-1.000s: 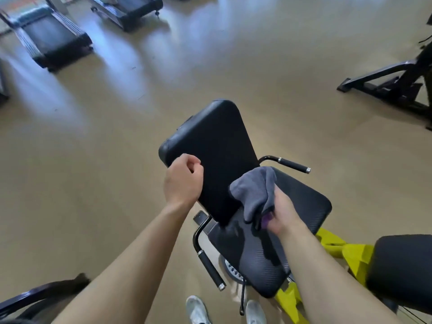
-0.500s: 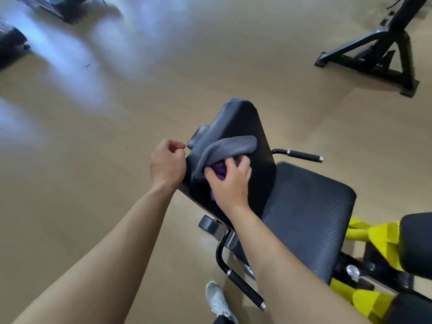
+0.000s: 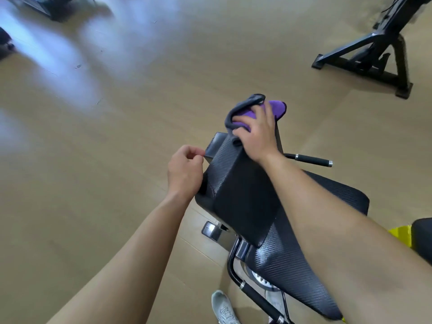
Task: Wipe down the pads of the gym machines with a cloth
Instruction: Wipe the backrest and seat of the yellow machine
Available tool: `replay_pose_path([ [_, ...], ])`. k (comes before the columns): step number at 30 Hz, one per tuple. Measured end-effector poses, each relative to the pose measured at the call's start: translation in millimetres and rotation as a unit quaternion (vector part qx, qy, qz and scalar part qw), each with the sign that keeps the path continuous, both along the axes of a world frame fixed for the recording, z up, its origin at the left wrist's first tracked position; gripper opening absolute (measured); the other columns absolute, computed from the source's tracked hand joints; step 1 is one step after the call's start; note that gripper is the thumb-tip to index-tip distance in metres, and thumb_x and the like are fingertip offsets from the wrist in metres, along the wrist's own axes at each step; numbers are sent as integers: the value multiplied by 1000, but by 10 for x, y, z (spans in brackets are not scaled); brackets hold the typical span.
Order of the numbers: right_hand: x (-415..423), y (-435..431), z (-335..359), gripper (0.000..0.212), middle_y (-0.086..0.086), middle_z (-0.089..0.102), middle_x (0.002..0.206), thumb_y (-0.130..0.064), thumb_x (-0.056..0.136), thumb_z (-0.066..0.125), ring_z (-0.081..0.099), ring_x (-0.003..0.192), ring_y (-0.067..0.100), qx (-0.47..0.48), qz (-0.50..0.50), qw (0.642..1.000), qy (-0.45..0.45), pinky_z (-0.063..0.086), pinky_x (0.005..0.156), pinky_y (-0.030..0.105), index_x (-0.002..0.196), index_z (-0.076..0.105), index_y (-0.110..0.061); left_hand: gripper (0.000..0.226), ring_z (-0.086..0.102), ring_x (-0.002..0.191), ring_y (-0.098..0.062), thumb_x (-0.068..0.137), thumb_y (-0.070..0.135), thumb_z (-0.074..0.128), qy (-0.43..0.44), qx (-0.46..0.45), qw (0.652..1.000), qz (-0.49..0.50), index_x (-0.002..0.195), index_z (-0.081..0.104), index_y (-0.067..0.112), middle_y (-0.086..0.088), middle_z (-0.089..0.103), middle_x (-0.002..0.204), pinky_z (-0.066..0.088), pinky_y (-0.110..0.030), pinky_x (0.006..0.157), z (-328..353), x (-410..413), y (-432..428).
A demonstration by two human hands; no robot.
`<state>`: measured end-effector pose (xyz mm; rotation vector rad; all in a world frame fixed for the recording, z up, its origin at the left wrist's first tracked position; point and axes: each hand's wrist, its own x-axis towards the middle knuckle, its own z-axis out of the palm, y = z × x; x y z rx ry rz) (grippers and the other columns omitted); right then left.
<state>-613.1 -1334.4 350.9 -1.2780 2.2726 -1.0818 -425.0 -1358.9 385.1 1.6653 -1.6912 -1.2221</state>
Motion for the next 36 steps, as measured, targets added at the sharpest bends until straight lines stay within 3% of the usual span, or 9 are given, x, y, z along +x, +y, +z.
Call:
replay_pose_path([
  [7, 105, 155, 56, 46, 4, 38, 157, -36, 92, 41, 0, 154, 35, 66, 35, 996, 39, 6, 123, 54, 130, 65, -30, 21, 58, 73, -11, 89, 12, 55, 8, 8, 1000, -1, 82, 68, 26, 11, 66, 83, 49, -32, 78, 40, -111, 112],
  [10, 627, 565, 27, 45, 5, 54, 144, -36, 90, 41, 15, 151, 42, 9, 90, 990, 107, 16, 119, 63, 122, 71, -25, 21, 60, 75, -15, 87, 11, 53, 16, 12, 999, 36, 80, 66, 26, 7, 68, 82, 52, -38, 82, 66, -85, 138],
  [13, 1034, 905, 5, 34, -2, 58, 138, -35, 90, 49, 24, 149, 41, -11, 160, 977, 137, 10, 121, 61, 115, 71, -26, 22, 60, 74, -17, 84, 8, 52, 18, 12, 998, 60, 76, 65, 24, 5, 67, 77, 52, -37, 76, 88, -78, 166],
  [18, 386, 709, 8, 43, -3, 60, 138, -48, 92, 46, 42, 137, 30, -25, 230, 951, 204, 19, 119, 54, 121, 71, -27, 24, 68, 81, -15, 83, 12, 51, -2, -6, 1000, 9, 87, 72, 22, 6, 73, 85, 58, -41, 85, 151, -225, 154],
  [23, -222, 188, 33, 60, 2, 50, 147, -50, 90, 29, 33, 142, 32, 41, 140, 977, 153, 16, 119, 50, 126, 68, -22, 31, 67, 89, -9, 89, 14, 51, -51, -58, 995, -64, 107, 72, 28, 12, 72, 93, 52, -28, 84, 247, -570, 214],
  [27, -469, 41, -52, 71, 7, 41, 151, -51, 89, 18, 33, 139, 32, 36, 53, 997, 36, 20, 116, 39, 137, 56, -15, 32, 62, 104, -14, 93, 14, 51, -105, -100, 986, -84, 115, 71, 26, 5, 68, 116, 45, -24, 89, 208, -780, 150],
  [30, -516, 100, -161, 66, 18, 32, 156, -38, 98, 11, 27, 144, 35, 49, 41, 998, 7, 18, 118, 41, 144, 46, -6, 28, 61, 96, -9, 94, 16, 54, -53, -64, 994, -74, 111, 70, 31, 4, 62, 121, 47, -17, 78, 67, -857, 57],
  [33, -558, 142, -372, 50, 22, 9, 166, -12, 109, 21, 4, 155, 36, 112, 11, 993, -32, 2, 124, 43, 158, 22, -5, 27, 64, 84, -13, 90, 19, 56, 15, -42, 998, -54, 99, 69, 41, -5, 68, 113, 52, -27, 70, -36, -864, 53],
  [36, -597, 273, -617, 52, 21, 5, 167, -9, 109, 23, 1, 155, 36, 132, -36, 987, -90, 0, 122, 40, 159, 14, -5, 28, 59, 81, -10, 92, 17, 57, 28, -49, 997, -52, 97, 70, 42, -4, 67, 111, 46, -22, 70, -36, -844, 79],
])
